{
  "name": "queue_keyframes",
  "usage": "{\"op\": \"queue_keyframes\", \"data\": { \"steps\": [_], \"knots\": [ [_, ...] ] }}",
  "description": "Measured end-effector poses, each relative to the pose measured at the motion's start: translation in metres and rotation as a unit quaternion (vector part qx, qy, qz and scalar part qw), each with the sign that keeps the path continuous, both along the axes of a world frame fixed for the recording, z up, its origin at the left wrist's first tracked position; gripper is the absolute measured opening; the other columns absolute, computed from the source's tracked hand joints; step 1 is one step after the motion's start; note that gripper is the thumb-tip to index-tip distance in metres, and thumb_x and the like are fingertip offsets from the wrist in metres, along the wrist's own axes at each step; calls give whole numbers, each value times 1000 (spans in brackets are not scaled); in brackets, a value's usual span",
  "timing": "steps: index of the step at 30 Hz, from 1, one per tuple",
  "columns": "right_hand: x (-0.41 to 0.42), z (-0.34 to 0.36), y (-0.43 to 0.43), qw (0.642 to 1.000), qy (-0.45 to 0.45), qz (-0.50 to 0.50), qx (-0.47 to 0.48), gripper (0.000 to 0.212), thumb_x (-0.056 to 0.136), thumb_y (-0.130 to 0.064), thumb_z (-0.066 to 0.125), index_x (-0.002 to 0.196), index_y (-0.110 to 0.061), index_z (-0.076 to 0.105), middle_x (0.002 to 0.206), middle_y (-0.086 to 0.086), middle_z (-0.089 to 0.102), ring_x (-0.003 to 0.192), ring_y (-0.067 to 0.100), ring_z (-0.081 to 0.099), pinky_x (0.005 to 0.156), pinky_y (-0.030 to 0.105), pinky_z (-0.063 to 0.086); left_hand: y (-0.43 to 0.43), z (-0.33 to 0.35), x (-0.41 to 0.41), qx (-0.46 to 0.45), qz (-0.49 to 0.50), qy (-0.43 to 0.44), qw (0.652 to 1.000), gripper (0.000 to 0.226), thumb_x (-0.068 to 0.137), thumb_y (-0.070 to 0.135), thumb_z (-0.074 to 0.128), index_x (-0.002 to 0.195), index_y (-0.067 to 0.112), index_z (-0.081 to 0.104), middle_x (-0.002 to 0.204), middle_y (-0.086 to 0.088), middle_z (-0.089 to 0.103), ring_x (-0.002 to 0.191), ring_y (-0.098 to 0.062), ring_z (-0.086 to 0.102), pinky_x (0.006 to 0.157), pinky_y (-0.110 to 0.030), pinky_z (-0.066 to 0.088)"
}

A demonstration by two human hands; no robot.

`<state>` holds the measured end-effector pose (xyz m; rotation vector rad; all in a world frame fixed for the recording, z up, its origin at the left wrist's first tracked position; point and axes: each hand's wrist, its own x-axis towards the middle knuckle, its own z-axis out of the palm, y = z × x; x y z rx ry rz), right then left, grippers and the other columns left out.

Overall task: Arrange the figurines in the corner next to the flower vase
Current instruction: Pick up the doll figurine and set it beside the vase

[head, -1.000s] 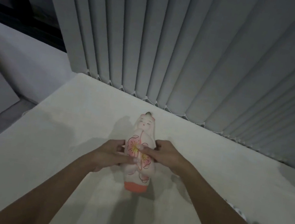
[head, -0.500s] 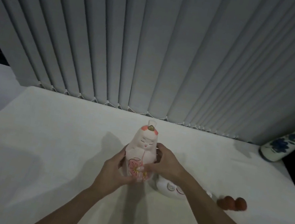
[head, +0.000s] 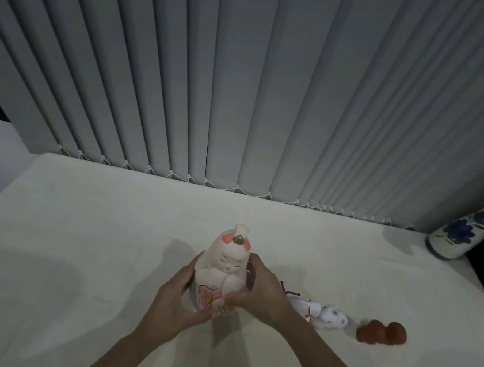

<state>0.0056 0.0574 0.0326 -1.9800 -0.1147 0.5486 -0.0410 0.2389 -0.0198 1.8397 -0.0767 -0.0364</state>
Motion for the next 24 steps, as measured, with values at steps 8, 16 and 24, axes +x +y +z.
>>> {"op": "queue_keyframes", "data": {
  "steps": [8, 16, 24],
  "knots": [
    [-8, -1, -4, 999, -17, -17, 20, 82, 57, -18, 85, 128, -27, 44, 119, -11, 60, 110, 6, 55, 77, 4, 49, 1, 2, -5, 27, 20, 6, 999, 91, 47, 57, 86, 124, 61, 37, 118, 41, 58, 109, 17, 56, 83, 2, 46],
    [-21, -19, -3, 996, -40, -55, 55, 71, 56, -17, 83, 121, -26, 57, 106, -20, 67, 98, -7, 63, 78, 3, 49, 3, -2, -6, 100, 37, 16, 994, 69, 40, 59, 84, 102, 61, 52, 100, 44, 64, 93, 22, 60, 75, 8, 42],
    [23, -12, -21, 986, -42, -99, 129, 61, 57, -8, 83, 115, -13, 63, 112, 7, 72, 104, 20, 67, 93, 34, 54, -12, 20, 34, 181, 14, -31, 983, 76, 45, 20, 94, 104, 56, 62, 88, 50, 63, 85, 32, 55, 74, 11, 40]
  ]
}}
